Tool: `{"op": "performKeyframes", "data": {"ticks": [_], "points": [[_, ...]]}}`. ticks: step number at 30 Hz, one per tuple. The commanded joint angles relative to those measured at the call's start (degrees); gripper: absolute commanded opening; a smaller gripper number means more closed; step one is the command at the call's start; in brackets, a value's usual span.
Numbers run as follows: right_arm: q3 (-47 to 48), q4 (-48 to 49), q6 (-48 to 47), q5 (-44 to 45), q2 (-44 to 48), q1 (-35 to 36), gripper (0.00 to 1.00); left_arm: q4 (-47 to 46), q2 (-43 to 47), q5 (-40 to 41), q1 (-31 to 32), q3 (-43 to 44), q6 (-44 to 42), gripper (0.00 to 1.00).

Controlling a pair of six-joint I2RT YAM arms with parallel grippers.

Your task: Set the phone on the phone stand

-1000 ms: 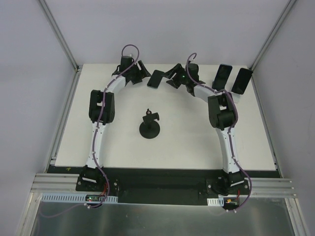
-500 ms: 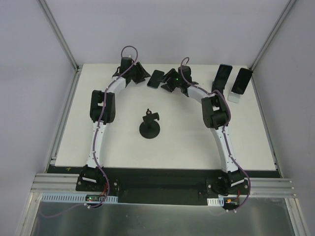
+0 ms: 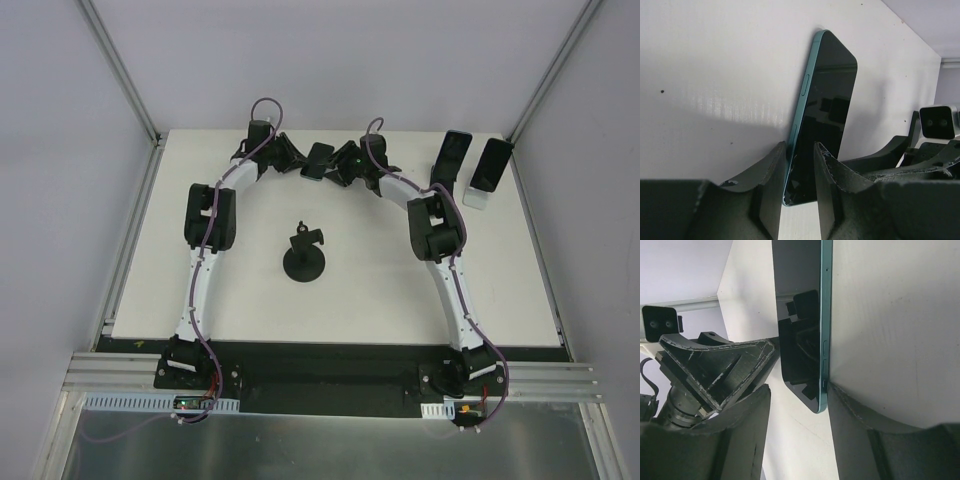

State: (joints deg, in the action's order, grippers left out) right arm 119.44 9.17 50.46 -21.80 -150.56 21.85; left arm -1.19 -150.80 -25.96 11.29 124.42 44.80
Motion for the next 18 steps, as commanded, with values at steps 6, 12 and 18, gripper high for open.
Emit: {"op": "performKeyframes", "data": {"ticks": [6, 12, 18], "points": [[-2.36, 0.13, -0.62, -2.37, 1.05, 0.13, 0.44, -0.22, 4.37, -5.51, 0.84, -5.76, 0.29, 0.24], [-10.62, 5.15, -1.59, -4.03, 5.54, 0.04, 0.31, -0.22, 7.88, -6.04, 1.63, -10.51, -0.32, 0.2], [-20.01, 10.5, -1.33, -6.67, 9.76, 0.13, 0.21, -0.22, 16.13, -2.97, 3.21, -19.82, -3.31, 0.17]]}}
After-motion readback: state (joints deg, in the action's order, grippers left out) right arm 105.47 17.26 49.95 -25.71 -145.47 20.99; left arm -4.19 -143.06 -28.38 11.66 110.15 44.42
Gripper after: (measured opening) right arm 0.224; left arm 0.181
